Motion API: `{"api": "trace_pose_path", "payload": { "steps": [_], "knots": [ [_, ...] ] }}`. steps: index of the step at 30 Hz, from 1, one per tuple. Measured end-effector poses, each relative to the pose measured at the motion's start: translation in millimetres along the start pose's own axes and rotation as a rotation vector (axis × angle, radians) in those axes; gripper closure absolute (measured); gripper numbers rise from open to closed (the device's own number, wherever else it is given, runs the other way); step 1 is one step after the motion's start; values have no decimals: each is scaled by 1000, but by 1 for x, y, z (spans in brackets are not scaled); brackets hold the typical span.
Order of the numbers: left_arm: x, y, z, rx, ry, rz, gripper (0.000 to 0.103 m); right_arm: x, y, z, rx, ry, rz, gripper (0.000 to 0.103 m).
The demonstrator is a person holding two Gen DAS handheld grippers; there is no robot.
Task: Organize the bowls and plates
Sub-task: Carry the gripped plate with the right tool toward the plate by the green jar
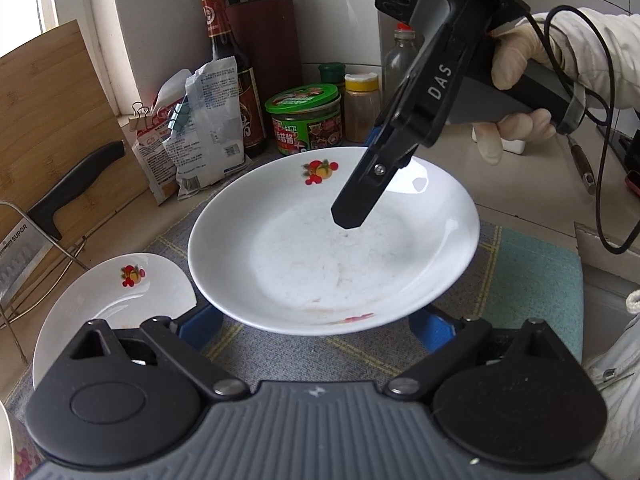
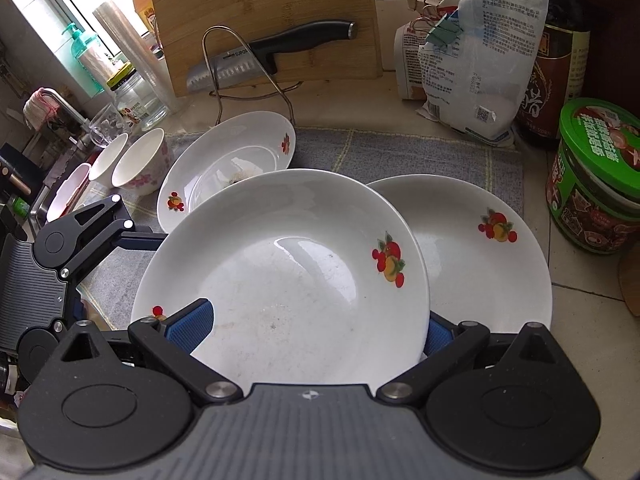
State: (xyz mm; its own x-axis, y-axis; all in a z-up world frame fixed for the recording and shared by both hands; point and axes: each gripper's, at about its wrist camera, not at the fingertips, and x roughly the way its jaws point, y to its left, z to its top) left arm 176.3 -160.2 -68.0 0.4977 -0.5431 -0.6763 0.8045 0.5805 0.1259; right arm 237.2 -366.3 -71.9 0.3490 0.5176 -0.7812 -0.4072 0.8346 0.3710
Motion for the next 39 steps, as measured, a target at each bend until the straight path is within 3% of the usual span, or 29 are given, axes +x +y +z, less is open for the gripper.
{"api": "trace_pose_path", "payload": {
  "steps": [18, 39],
  "knots": [
    [34, -3, 17, 2, 30, -21, 4, 4, -41, 0, 59, -17, -1, 0],
    [55, 1, 25, 21, 52, -35, 4, 7, -60, -3, 92, -13, -12, 0]
  ]
}}
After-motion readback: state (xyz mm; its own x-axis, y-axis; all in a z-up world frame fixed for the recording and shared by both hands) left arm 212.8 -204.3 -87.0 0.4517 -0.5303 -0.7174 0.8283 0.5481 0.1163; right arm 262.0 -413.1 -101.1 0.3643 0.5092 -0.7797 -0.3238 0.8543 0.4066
